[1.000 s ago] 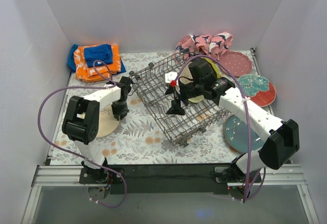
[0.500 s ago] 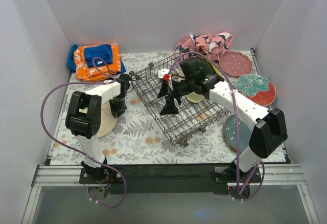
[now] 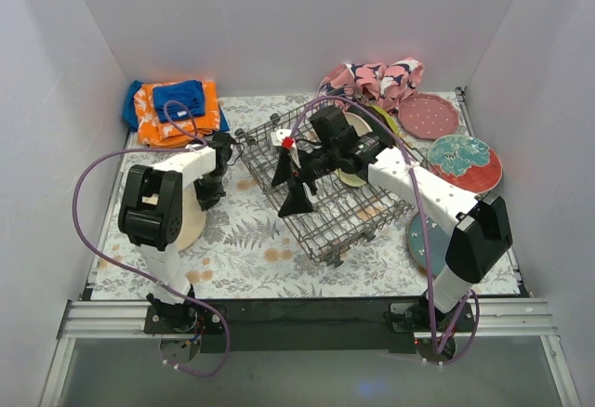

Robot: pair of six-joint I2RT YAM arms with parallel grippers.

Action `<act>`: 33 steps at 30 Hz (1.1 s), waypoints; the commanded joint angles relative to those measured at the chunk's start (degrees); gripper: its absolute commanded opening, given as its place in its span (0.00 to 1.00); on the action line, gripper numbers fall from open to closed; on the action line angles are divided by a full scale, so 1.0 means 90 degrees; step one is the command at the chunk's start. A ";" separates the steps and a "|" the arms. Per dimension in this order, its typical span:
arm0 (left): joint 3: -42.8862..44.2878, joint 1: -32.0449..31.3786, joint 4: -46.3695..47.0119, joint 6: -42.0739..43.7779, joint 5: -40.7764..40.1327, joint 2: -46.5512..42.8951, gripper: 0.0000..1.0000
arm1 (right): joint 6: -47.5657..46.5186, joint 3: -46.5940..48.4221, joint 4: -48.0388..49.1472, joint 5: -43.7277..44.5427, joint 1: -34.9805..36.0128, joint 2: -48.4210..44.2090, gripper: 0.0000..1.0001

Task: Load the plates into the dish rack
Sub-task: Grab a plate with the left arm, then pass the plate from the left arm to the right

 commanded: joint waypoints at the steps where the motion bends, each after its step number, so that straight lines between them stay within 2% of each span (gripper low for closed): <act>1: 0.0274 0.0149 0.0346 -0.0177 0.0451 -0.0404 0.00 | 0.0286 0.0256 0.0234 -0.0142 0.0117 0.0186 0.98; 4: 0.0352 0.0218 0.0327 -0.0197 0.0550 -0.0765 0.00 | 0.0548 0.0207 0.0399 -0.0094 0.0205 0.0322 0.98; 9: 0.0489 0.0335 0.0249 -0.0207 0.0833 -0.1233 0.00 | 0.1477 0.0129 0.1209 0.0550 0.0429 0.0732 0.98; 17: 0.0714 0.0462 0.0161 -0.0129 0.1165 -0.1557 0.00 | 0.2766 0.0704 0.2273 0.1371 0.0888 0.1474 0.98; 26: 0.0568 0.0638 0.0278 -0.0080 0.1429 -0.1762 0.00 | 0.4397 0.1681 0.2548 0.2669 0.1162 0.2685 0.98; 33: 0.0509 0.0774 0.0365 -0.0060 0.1624 -0.1928 0.00 | 0.5539 0.1946 0.3016 0.2924 0.1211 0.3291 0.98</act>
